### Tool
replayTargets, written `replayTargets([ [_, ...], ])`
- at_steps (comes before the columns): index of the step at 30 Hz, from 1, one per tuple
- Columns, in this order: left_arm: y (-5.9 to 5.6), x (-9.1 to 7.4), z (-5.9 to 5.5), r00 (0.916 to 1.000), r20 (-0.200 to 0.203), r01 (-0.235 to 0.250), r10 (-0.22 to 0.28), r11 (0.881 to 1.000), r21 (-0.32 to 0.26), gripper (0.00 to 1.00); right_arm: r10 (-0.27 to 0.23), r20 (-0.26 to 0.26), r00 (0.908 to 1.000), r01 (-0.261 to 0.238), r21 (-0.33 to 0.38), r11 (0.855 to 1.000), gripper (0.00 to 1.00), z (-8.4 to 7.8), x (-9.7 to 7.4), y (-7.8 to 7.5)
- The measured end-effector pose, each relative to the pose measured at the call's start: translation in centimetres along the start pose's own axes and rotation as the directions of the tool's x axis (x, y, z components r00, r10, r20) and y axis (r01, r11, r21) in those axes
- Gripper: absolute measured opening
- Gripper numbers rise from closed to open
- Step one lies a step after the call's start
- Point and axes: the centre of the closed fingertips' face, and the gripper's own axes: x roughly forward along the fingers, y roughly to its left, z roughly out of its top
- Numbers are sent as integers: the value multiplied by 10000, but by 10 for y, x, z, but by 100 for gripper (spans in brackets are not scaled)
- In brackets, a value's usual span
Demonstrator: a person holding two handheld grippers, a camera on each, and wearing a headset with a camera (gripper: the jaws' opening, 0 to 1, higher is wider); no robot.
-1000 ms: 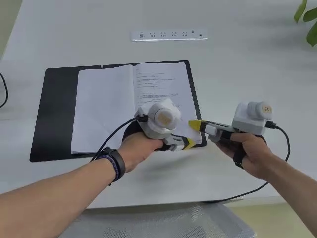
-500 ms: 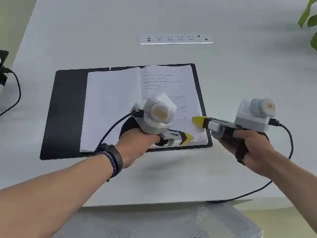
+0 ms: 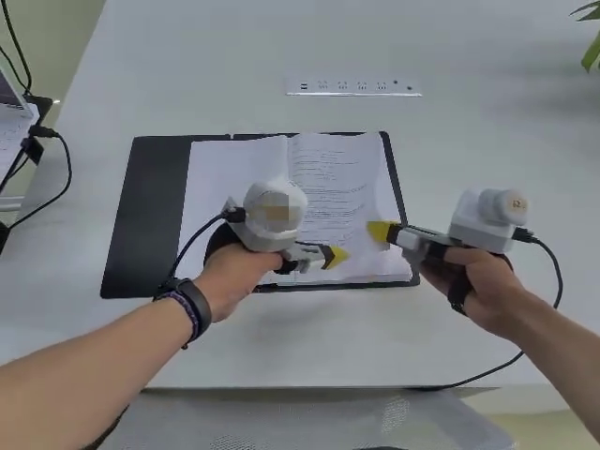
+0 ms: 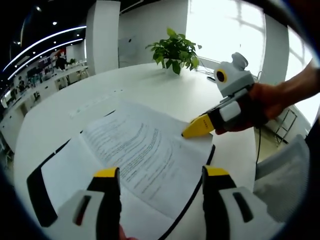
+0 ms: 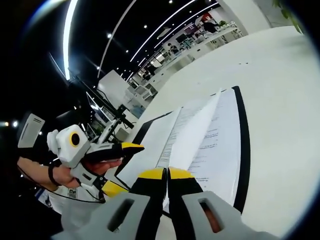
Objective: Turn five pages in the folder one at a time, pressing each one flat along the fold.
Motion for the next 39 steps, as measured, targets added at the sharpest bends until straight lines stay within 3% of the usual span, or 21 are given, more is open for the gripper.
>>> replayTargets([
  [10, 20, -31, -18, 9985, 77, -530, 534, 9975, -466, 66, 420, -173, 9990, -424, -248, 9988, 0, -1, 18, 25],
  [24, 51, -74, -35, 9899, 250, -1362, 1396, 9849, -1073, 65, 998, -208, 9948, -1006, -370, 9942, 0, 1, 45, 62],
  [39, 62, -110, -56, 9801, 390, -1862, 1946, 9695, -1595, 66, 1527, -773, 9852, -1575, -599, 9857, 0, -9, 78, 94],
])
